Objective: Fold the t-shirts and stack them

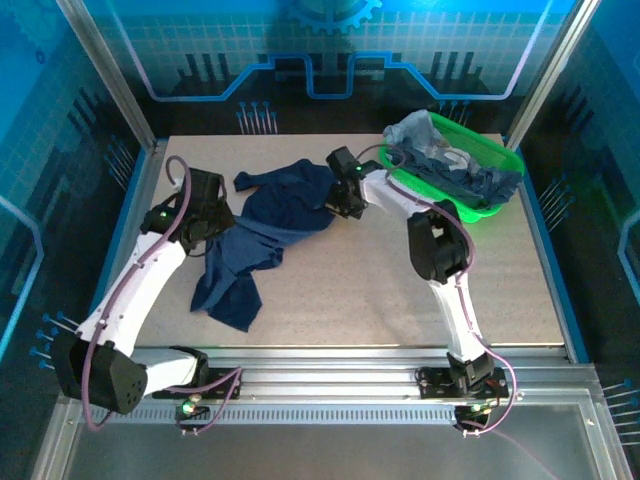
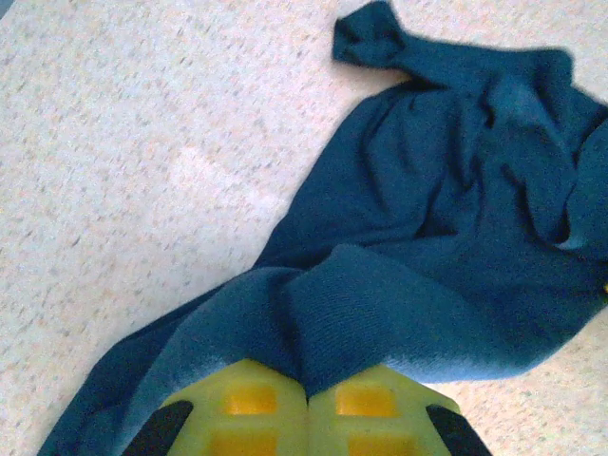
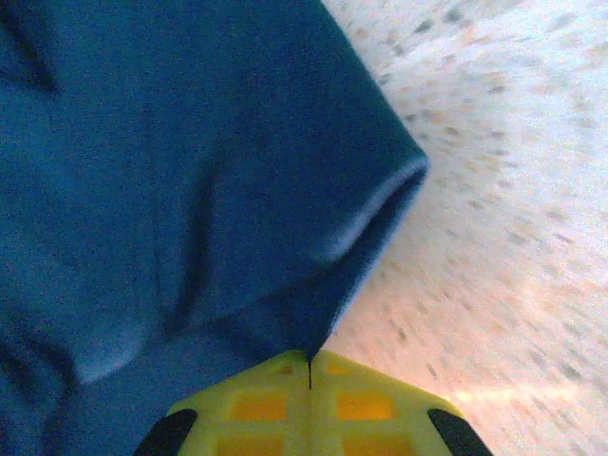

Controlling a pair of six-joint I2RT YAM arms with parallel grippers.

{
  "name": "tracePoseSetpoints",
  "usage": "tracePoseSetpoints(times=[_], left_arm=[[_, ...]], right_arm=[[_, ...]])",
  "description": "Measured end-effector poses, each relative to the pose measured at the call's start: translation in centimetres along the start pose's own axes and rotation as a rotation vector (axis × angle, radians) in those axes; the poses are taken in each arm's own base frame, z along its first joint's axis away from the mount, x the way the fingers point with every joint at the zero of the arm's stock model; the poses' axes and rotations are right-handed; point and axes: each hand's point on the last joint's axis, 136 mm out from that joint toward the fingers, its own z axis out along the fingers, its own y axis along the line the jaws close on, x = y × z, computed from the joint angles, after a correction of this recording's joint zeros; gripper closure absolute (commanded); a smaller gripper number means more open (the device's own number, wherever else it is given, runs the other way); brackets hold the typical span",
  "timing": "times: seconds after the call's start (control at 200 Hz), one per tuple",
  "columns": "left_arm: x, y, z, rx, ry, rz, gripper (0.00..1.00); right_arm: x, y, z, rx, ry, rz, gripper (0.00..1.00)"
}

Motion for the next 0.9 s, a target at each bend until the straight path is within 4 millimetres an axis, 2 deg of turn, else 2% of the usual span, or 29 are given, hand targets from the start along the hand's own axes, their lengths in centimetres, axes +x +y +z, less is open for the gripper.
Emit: tracePoseSetpoints(times=[0.06, 0.185, 0.275, 0.34, 0.415, 0.57, 0.605, 0.67, 0.735, 0.755, 0.77, 0.81, 0.825, 0.84, 0.895], left_arm=[[-1.4, -0.9, -0.2, 0.024, -0.03, 0.002, 1.0], [-4.7, -2.8, -1.8, 0.086, -0.118, -0.002, 1.0], [-6.4, -3.8, -3.4, 0.136, -0.173, -0.018, 1.0], [-6.7, -3.9, -4.6, 0.165, -0.196, -0.025, 1.0], [-6.3, -3.6, -6.0, 0.198, -0.216, -0.031, 1.0], [-5.5, -2.8, -8.3, 0.254, -0.252, -0.036, 1.0], [-5.5, -3.1, -8.2, 0.266, -0.249, -0.034, 1.0], [-5.4, -4.2, -6.7, 0.277, -0.208, -0.023, 1.0], [-5.6, -5.8, -3.4, 0.257, -0.125, -0.01, 1.0], [-5.6, -6.4, -1.5, 0.24, -0.086, -0.006, 1.0], [-5.7, -6.8, -0.9, 0.238, -0.07, -0.004, 1.0], [-6.0, -7.9, 2.3, 0.217, -0.008, 0.0, 1.0], [-5.9, -8.4, 4.2, 0.202, 0.024, 0.001, 1.0], [-6.0, -8.6, 5.1, 0.197, 0.041, 0.001, 1.0], [-5.5, -9.3, 10.5, 0.151, 0.133, 0.001, 1.0]], right_arm=[[-0.8, 0.5, -3.4, -0.037, -0.05, -0.024, 1.0], [-2.4, 1.6, -13.3, -0.151, -0.198, -0.073, 1.0], [-2.2, 1.2, -19.3, -0.217, -0.289, -0.104, 1.0], [-1.6, 0.2, -22.1, -0.235, -0.329, -0.115, 1.0], [-0.5, -1.6, -23.8, -0.226, -0.354, -0.124, 1.0], [1.4, -4.9, -24.4, -0.169, -0.353, -0.133, 1.0], [1.5, -5.2, -24.3, -0.161, -0.35, -0.133, 1.0], [1.1, -5.9, -23.6, -0.142, -0.343, -0.127, 1.0], [0.5, -6.7, -21.9, -0.105, -0.318, -0.109, 1.0], [0.2, -7.0, -21.1, -0.09, -0.307, -0.105, 1.0], [0.0, -7.2, -20.6, -0.079, -0.299, -0.1, 1.0], [-0.6, -7.7, -18.8, -0.046, -0.268, -0.09, 1.0], [-0.8, -7.9, -17.9, -0.032, -0.252, -0.088, 1.0], [-1.0, -8.1, -17.1, -0.018, -0.238, -0.083, 1.0], [-1.7, -8.7, -14.0, 0.031, -0.183, -0.07, 1.0]])
